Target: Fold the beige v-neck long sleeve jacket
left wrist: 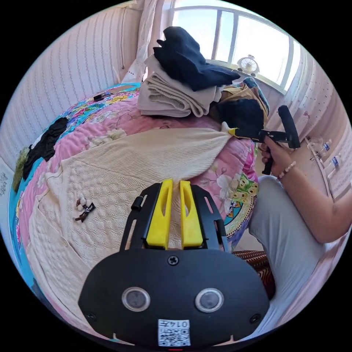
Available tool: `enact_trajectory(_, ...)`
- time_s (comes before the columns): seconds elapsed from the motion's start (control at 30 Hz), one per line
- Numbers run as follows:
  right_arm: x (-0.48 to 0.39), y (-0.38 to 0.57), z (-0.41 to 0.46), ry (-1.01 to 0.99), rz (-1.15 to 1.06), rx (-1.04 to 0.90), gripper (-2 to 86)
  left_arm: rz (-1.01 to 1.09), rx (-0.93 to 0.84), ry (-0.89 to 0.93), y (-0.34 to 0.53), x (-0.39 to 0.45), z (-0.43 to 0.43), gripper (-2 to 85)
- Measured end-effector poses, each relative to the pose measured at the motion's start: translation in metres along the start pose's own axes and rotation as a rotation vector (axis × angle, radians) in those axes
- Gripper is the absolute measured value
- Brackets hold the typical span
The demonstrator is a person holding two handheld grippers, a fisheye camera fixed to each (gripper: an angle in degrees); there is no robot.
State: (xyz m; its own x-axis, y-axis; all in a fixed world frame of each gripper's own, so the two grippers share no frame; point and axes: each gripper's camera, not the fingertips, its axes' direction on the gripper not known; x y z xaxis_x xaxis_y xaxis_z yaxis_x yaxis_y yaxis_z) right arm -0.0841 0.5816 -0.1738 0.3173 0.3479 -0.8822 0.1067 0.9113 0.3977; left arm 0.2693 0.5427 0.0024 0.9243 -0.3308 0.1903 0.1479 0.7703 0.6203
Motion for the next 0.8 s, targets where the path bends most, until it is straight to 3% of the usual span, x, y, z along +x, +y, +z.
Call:
enact_trajectory(0.17,0.043,0.020,-0.028,0.118,0.115,0.142,2.7,0.095,-0.004,-0.071,-0.034,0.028,-0.002,3.8)
enact_trajectory(0.27,0.066,0.033,-0.038,0.077,0.154,0.194,3.9,0.156,0.025,-0.060,-0.066,0.053,0.006,3.8)
enact_trajectory(0.43,0.091,0.037,-0.024,-0.016,0.206,0.117,7.6,0.287,-0.011,-0.009,-0.126,0.113,0.060,4.2)
enact_trajectory(0.63,0.098,0.030,0.001,-0.020,0.168,-0.059,3.5,0.333,-0.058,0.001,-0.179,0.158,0.129,4.3)
enact_trajectory(0.8,0.107,0.035,-0.019,-0.042,0.172,-0.022,0.9,0.336,-0.060,0.054,-0.214,0.170,0.145,4.3)
